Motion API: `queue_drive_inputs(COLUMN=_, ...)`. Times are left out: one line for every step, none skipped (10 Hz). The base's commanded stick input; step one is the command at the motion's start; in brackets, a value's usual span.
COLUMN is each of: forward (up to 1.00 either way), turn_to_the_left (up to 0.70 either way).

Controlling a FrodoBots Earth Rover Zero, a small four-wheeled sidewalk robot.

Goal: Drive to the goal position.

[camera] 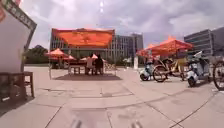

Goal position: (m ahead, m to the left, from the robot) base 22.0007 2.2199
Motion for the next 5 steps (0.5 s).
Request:
queue_drive_inputs(forward=0.85, turn_to_the_left=-0.01)
queue_drive_inputs(forward=0.85, turn_to_the_left=-0.01)
queue_drive_inputs(forward=0.85, turn_to_the_left=-0.01)
queue_drive_inputs(forward=0.85, turn_to_the_left=-0.01)
queue_drive_inputs(forward=0.85, turn_to_the_left=-0.01)
